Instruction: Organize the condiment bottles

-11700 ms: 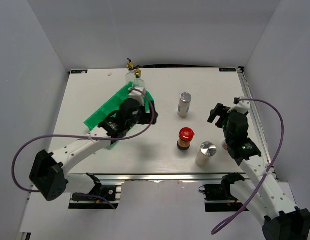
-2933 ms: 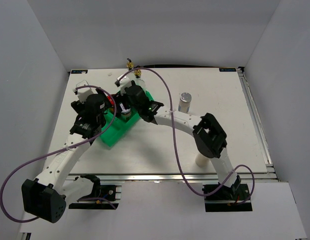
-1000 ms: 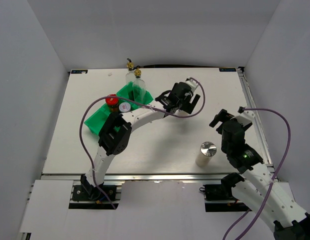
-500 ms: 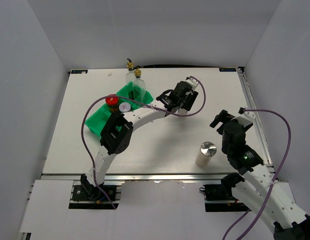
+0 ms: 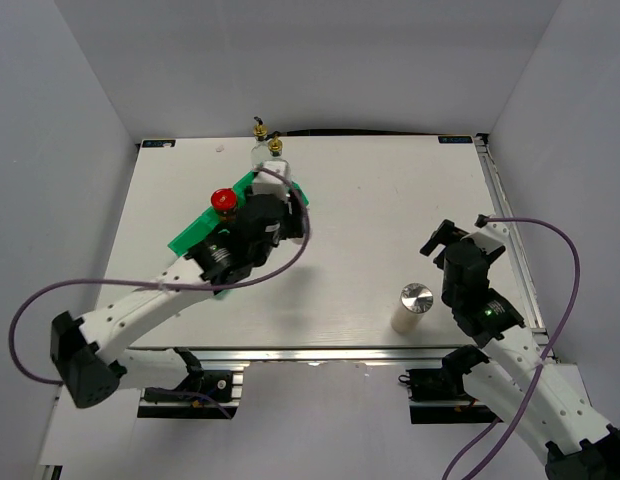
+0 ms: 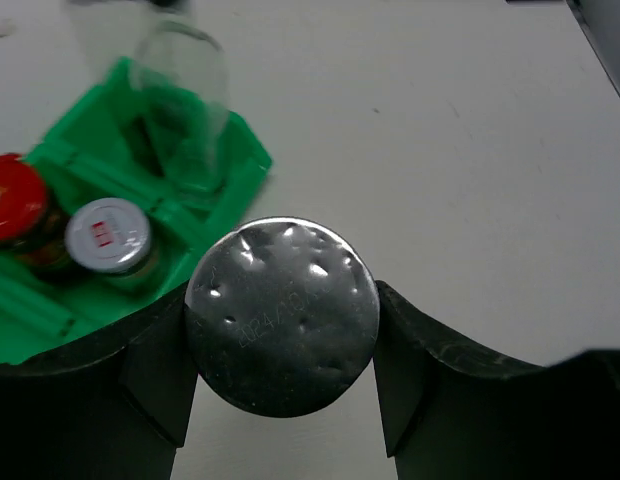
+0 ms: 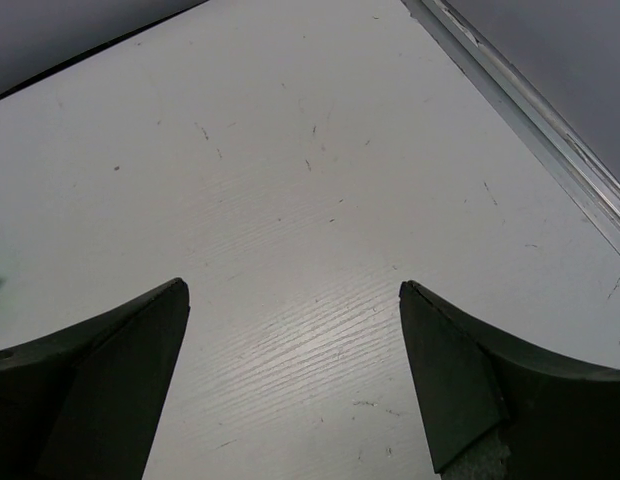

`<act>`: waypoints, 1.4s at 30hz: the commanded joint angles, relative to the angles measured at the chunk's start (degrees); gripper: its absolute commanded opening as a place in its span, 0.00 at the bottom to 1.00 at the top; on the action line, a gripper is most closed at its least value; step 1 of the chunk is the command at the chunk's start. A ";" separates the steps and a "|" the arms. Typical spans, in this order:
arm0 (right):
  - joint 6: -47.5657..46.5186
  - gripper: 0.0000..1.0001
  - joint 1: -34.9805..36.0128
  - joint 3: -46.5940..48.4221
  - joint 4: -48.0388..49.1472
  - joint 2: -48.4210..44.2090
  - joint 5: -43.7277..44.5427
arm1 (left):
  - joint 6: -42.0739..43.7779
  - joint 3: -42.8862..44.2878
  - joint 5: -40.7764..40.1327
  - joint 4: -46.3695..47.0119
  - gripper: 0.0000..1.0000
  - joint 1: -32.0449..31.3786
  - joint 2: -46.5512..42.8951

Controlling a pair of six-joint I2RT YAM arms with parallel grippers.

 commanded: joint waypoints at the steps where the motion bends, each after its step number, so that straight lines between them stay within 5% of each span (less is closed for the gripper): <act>1: -0.40 0.89 -0.43 -0.15 3.31 -0.26 1.79 | -8.79 -1.01 -20.98 -8.86 0.00 0.12 -5.96; 7: -1.10 0.89 -0.52 -0.07 4.54 0.97 0.30 | -17.14 -1.10 -35.97 -18.55 0.00 8.54 -10.19; 12: -1.81 0.89 -0.61 -0.07 4.89 1.15 0.20 | -17.68 -2.42 -28.51 -16.79 0.00 23.58 -10.37; 19: -2.42 0.89 -0.96 -0.33 5.42 0.62 0.74 | -19.00 -3.38 -29.32 -16.89 0.00 26.13 -9.14; 42: -2.33 0.89 -1.40 0.46 4.19 3.08 0.30 | -14.61 -7.87 -14.47 -5.11 0.00 35.80 2.45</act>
